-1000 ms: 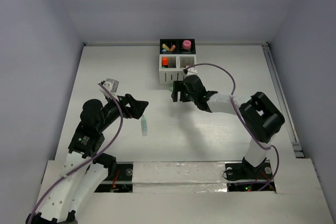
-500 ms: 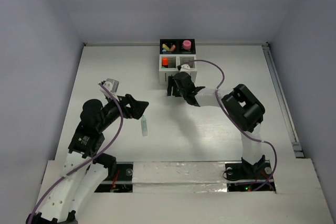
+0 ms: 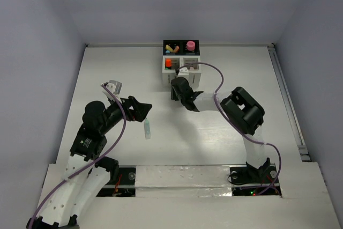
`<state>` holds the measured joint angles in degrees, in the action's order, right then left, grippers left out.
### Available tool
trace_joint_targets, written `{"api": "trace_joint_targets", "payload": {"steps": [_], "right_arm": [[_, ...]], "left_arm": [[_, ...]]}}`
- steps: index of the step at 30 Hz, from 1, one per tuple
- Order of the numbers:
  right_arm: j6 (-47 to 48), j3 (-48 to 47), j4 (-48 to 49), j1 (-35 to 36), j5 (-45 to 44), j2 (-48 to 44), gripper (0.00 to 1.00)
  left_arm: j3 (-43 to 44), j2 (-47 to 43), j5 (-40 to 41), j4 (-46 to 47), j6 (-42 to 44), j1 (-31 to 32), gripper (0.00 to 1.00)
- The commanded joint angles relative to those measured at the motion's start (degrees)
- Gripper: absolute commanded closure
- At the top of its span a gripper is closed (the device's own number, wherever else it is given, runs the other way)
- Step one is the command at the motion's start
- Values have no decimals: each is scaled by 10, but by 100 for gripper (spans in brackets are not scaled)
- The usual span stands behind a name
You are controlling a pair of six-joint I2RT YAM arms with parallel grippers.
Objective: Sort the stationery into containers
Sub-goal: Move the pen cap to the center of the board.
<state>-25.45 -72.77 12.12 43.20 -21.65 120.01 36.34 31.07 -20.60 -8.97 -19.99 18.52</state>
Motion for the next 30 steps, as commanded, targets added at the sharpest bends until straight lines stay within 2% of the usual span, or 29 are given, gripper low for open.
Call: {"api": "trace_joint_targets", "payload": {"steps": [1, 8, 11, 14, 15, 17, 18, 19, 21, 25, 29, 30], "right_arm": [[23, 49, -16, 26, 24, -17, 78], [53, 163, -24, 60, 170, -117, 83], [51, 199, -51, 60, 200, -158, 82], [51, 217, -101, 60, 181, -178, 66], [53, 215, -111, 60, 156, -179, 53], [62, 207, -147, 60, 123, -176, 43], [64, 201, -156, 60, 112, -176, 33], [68, 193, -166, 60, 108, -179, 32], [68, 190, -173, 60, 108, -197, 23], [63, 193, -180, 66, 155, -251, 15], [41, 210, -184, 79, 203, -295, 14], [33, 219, -179, 79, 241, -299, 13]], "left_arm": [[0, 1, -9, 27, 6, -3, 1], [0, 0, -11, 28, 6, -3, 1], [-2, 0, -13, 28, 5, -3, 1], [-2, 0, -15, 30, 5, -9, 1], [-2, 1, -16, 30, 5, -9, 1], [-2, 2, -17, 30, 5, -9, 1], [-2, 3, -16, 30, 5, -9, 1], [-2, 3, -16, 29, 5, -9, 1], [-2, 4, -17, 30, 5, -14, 1], [-2, 5, -18, 30, 5, -14, 1], [-2, 6, -20, 31, 5, -14, 1], [-2, 5, -20, 31, 5, -14, 1]]}}
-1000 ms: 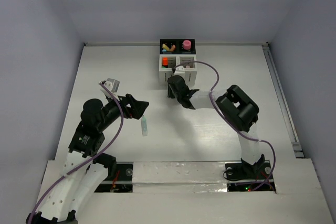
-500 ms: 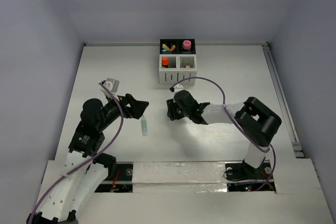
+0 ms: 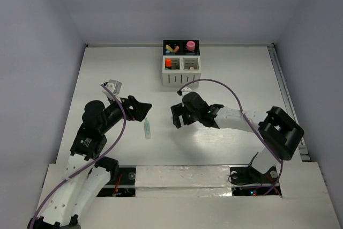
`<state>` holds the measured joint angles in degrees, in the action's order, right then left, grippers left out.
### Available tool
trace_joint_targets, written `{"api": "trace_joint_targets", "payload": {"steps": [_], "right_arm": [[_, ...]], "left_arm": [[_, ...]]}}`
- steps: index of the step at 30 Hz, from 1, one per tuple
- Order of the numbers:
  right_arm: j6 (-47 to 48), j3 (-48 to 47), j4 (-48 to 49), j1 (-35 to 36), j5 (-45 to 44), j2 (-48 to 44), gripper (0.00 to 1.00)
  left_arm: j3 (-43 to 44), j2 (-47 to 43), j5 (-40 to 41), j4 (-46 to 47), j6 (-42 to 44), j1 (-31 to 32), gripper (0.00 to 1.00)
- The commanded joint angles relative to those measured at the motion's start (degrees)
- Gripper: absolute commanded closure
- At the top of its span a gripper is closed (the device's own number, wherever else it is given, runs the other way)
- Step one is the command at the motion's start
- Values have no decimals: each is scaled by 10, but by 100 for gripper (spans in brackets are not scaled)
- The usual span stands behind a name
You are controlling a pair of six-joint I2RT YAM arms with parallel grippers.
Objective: Sort the stationery into containers
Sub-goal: Move the pen cap to the center of the board.
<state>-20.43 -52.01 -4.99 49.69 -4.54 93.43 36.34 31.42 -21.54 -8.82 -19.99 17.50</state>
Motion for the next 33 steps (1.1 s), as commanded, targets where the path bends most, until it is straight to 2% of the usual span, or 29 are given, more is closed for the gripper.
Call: {"api": "trace_joint_targets", "payload": {"steps": [1, 8, 15, 23, 33], "right_arm": [[-30, 16, 2, 22, 86, -37, 12], [-65, 30, 44, 27, 131, 11, 11], [-65, 0, 44, 27, 56, 58, 14], [-74, -31, 62, 16, 49, 108, 14], [-61, -38, 26, 16, -13, 105, 17]], "left_arm": [[-2, 2, -10, 29, 5, -9, 1], [-2, 2, -6, 27, 4, -9, 1], [-2, 2, -5, 28, 4, -9, 1], [-2, 3, -7, 28, 5, -9, 1], [-2, 4, -8, 27, 5, -9, 1]]}}
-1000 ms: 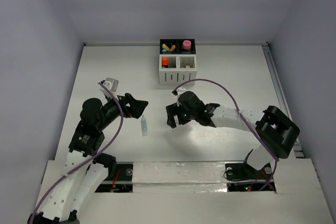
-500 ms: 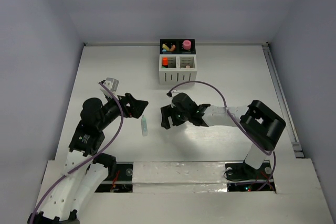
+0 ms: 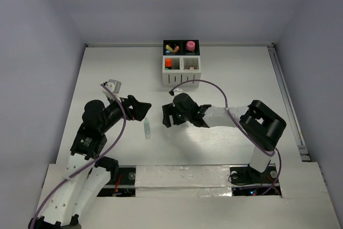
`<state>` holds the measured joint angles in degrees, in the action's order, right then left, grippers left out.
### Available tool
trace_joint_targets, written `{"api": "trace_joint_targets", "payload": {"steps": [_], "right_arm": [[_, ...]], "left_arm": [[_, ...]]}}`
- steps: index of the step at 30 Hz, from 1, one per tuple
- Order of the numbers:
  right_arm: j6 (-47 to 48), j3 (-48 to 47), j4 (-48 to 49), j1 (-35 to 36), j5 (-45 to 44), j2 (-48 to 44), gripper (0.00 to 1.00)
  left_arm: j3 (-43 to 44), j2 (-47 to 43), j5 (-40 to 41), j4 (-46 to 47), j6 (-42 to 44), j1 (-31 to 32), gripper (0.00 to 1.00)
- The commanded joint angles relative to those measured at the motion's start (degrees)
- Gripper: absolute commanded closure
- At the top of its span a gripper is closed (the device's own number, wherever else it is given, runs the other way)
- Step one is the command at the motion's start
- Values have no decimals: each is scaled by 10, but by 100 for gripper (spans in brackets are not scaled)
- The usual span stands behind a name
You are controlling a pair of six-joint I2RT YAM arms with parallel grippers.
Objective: Sort the stationery into containers
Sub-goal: Move the pen cap to the center of the board.
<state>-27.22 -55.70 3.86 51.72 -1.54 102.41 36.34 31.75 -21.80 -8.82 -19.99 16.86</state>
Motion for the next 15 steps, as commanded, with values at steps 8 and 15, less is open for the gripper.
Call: {"api": "trace_joint_targets", "payload": {"steps": [8, 15], "right_arm": [[10, 16, -65, -22, -41, -6, 16], [6, 5, -57, -22, -18, -2, 17]], "left_arm": [[-2, 0, -6, 28, 5, -3, 1], [-2, 1, -6, 28, 5, -3, 1]]}}
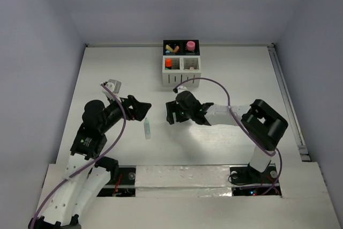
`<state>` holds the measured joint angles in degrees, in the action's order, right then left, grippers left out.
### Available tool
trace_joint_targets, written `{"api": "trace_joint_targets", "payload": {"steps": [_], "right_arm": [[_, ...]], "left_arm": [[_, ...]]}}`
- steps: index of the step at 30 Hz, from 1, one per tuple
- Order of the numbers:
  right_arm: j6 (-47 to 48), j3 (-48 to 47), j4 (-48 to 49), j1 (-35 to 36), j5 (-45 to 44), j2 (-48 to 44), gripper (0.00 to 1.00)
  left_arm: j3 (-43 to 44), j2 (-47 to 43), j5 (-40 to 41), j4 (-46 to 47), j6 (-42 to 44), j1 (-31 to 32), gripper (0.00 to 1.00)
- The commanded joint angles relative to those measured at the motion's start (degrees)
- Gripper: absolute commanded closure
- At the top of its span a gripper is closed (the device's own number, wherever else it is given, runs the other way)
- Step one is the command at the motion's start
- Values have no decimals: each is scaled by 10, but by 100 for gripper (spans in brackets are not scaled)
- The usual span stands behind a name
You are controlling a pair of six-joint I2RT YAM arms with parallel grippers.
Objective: Sort the stationery into containers
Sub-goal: Move the pen cap to the center of the board, then pick up the pen from the center of the board.
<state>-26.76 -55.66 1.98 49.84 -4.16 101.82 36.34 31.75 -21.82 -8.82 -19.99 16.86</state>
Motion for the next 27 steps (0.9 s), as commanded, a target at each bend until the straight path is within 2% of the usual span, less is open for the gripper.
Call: {"api": "trace_joint_targets", "payload": {"steps": [1, 6, 11, 16, 21, 23, 27], "right_arm": [[1, 5, -39, -3, 10, 3, 19], [-2, 3, -57, -3, -19, -10, 19], [20, -32, -113, -3, -111, -46, 14], [43, -73, -125, 14, -134, -83, 12], [29, -118, -130, 97, -131, -38, 14], [16, -145, -127, 117, -127, -15, 18], [-8, -190, -123, 149, -124, 41, 23]], "left_arm": [[-2, 1, -6, 28, 5, -3, 1], [-2, -1, -6, 28, 5, -3, 1], [0, -1, -3, 27, 5, -3, 1], [5, -7, 22, 18, 4, -8, 1], [15, -11, 72, 2, 2, -20, 1], [23, -19, 94, -8, 0, -20, 1], [42, -47, 193, -27, -8, -25, 1]]}}
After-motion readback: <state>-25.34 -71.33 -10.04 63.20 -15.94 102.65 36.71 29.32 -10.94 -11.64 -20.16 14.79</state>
